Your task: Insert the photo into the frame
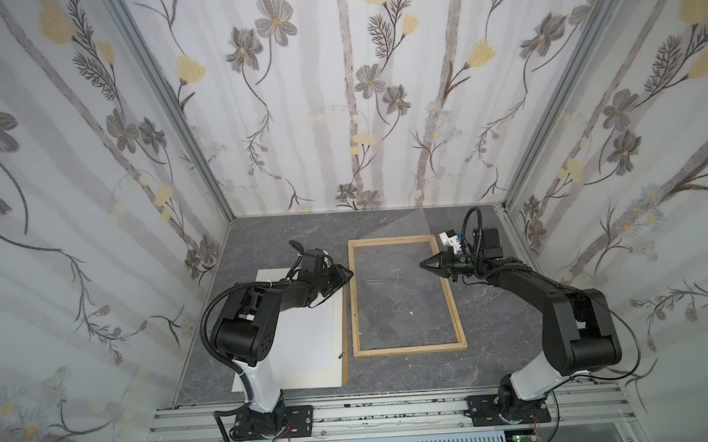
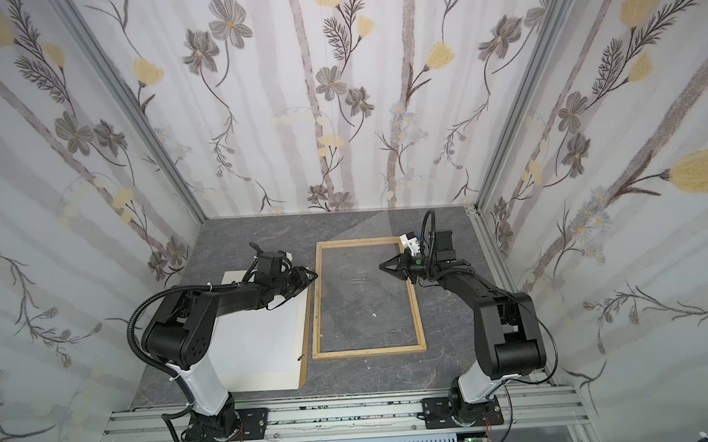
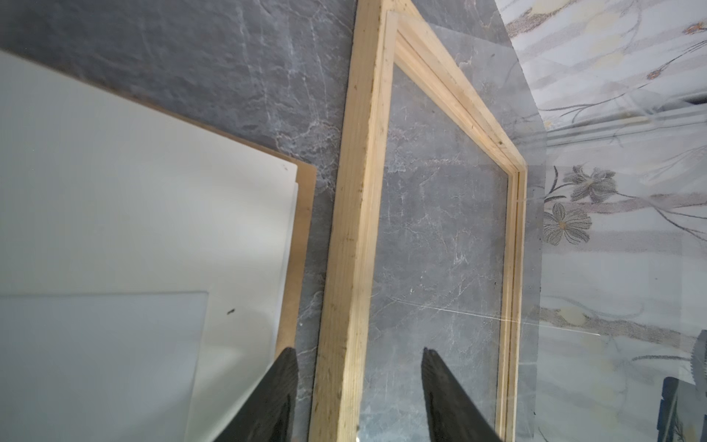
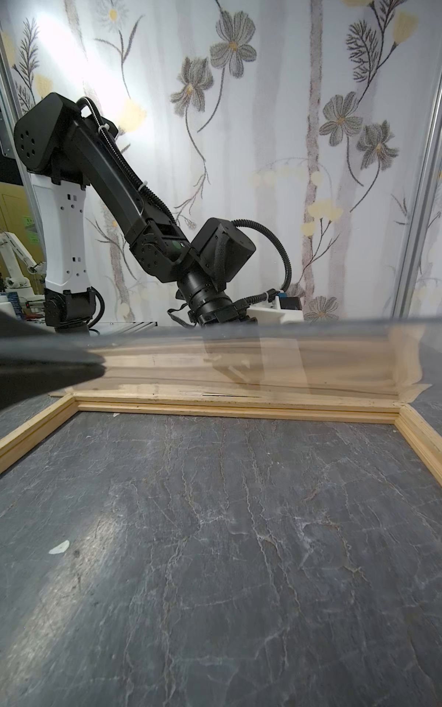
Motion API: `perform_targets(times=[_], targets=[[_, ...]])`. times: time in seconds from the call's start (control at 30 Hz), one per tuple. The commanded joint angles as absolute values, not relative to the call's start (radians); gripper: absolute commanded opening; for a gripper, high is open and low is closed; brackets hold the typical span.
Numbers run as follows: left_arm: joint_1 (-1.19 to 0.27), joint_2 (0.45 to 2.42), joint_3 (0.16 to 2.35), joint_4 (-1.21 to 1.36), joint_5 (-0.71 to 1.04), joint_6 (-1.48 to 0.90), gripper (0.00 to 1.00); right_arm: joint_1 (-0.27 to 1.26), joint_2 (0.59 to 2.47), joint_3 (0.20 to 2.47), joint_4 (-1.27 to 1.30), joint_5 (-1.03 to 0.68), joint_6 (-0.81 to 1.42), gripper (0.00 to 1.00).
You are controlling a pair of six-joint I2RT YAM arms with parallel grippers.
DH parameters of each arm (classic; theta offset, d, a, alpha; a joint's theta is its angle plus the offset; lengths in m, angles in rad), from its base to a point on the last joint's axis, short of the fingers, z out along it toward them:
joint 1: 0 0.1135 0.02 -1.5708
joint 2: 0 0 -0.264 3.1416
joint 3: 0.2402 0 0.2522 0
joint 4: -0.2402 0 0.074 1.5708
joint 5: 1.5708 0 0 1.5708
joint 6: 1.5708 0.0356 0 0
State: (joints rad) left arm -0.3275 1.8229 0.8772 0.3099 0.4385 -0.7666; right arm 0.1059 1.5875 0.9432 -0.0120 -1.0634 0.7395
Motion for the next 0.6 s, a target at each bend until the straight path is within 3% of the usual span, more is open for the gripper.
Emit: perform_targets(times=[0.0, 0.57], targets=[[-0.328, 1.828, 0.876, 0.342, 0.442, -0.773, 0.52, 0.105, 1.578, 0.948, 0.035, -1.103, 0.729, 0.00], [-0.328, 1.826, 0.874, 0.342, 0.442, -0.775, 0.52, 0.091, 1.562, 0.942, 0.044, -1.113, 0.733, 0.00]])
